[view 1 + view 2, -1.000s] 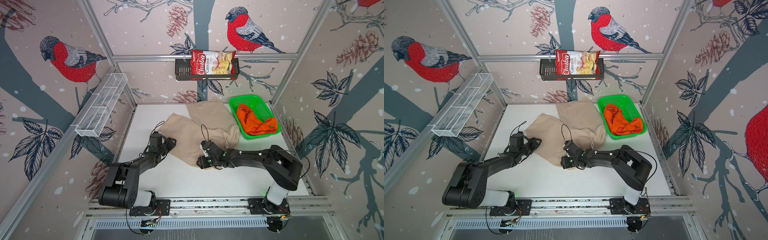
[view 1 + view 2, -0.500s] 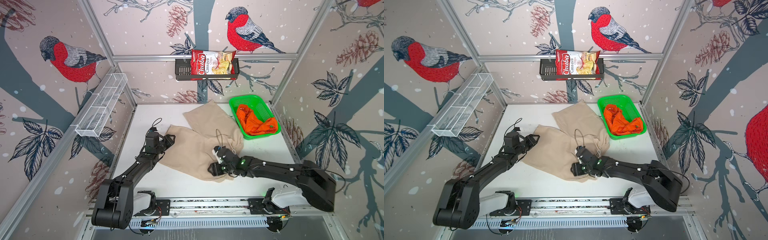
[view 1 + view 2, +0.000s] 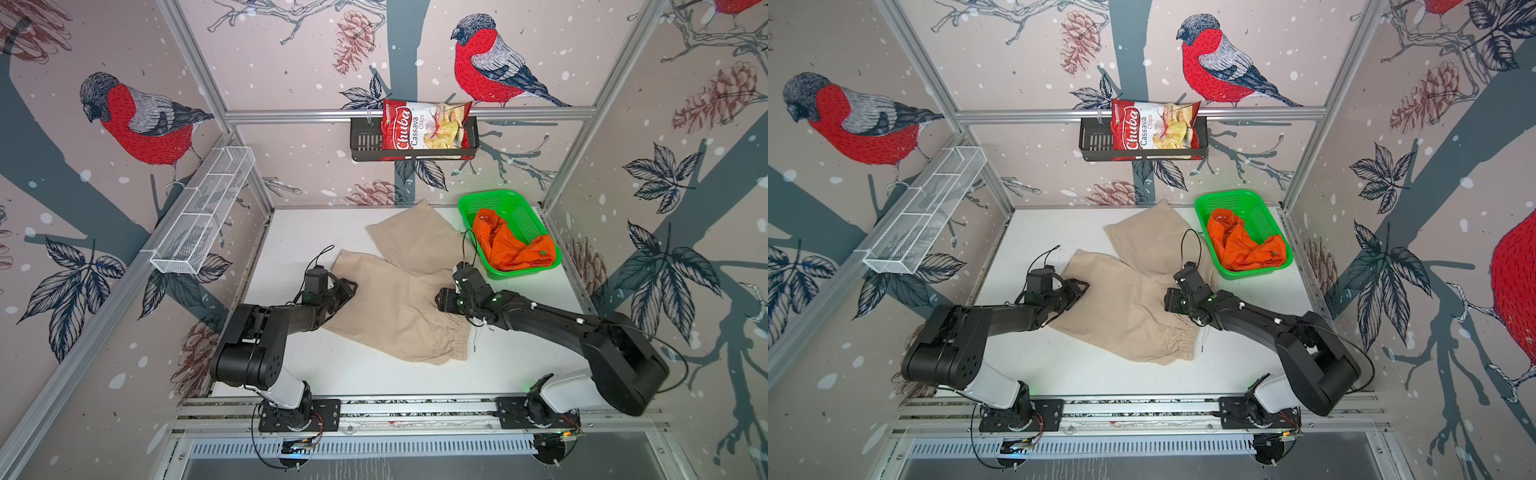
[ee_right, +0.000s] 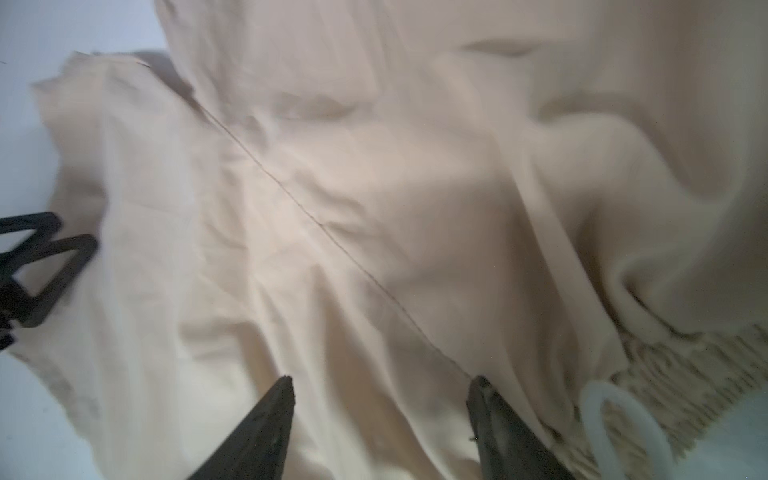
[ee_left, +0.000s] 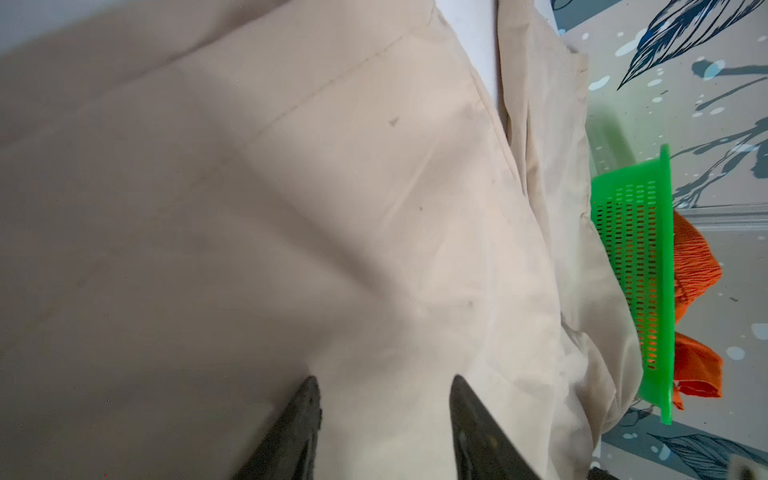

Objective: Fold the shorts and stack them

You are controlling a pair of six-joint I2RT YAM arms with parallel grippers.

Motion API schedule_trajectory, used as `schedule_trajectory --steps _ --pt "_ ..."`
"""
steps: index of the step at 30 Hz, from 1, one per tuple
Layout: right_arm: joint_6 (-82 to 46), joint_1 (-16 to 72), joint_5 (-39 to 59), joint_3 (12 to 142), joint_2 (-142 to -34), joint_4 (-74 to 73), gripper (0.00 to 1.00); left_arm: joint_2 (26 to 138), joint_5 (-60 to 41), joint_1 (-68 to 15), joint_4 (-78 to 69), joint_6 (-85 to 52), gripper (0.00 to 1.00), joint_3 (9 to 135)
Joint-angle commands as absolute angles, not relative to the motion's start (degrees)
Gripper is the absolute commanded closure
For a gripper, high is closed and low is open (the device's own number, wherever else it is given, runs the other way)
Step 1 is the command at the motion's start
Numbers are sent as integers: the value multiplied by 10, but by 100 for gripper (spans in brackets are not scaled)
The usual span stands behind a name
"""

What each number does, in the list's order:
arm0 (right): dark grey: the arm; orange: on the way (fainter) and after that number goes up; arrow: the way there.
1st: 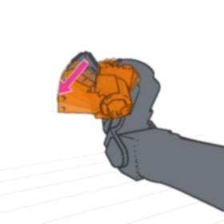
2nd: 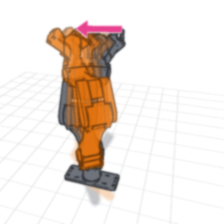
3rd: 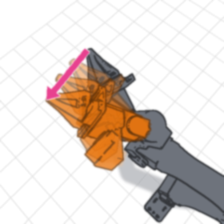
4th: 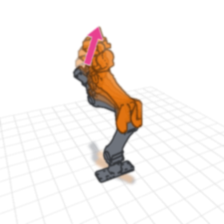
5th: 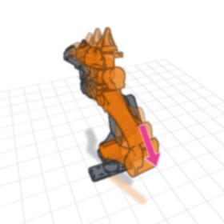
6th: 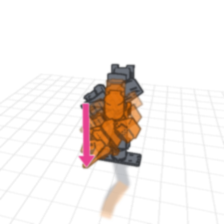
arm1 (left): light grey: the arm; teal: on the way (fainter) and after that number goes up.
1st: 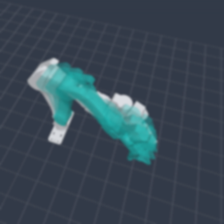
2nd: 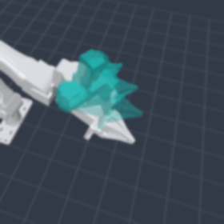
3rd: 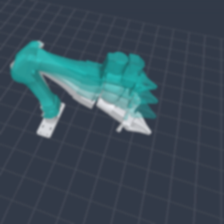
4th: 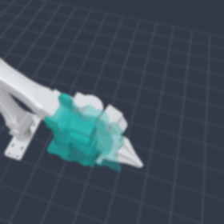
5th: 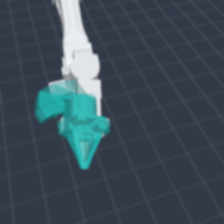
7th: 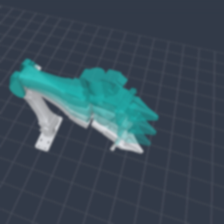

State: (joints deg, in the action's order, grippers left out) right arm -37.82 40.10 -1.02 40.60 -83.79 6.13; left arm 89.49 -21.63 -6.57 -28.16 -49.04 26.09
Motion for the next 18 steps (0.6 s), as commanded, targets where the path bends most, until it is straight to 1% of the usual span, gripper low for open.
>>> schedule_trajectory --steps 1,5,9,14,16,18 --pt "-364 398 -17 398 -861 53 32 881 -201 -51 -285 -509 49 222" --pt "-332 389 8 393 -891 30 32 831 -185 -45 -272 -520 50 160" --pt "-284 388 30 414 -938 1 32 756 -176 -45 -251 -543 50 100" --pt "-235 388 62 480 -999 -27 32 602 -139 -45 -138 -548 50 72" --pt "-216 387 67 523 -1011 1 32 520 -117 -45 -80 -546 49 75" --pt "-203 388 61 563 -1000 41 32 449 -99 -45 -47 -531 49 82"
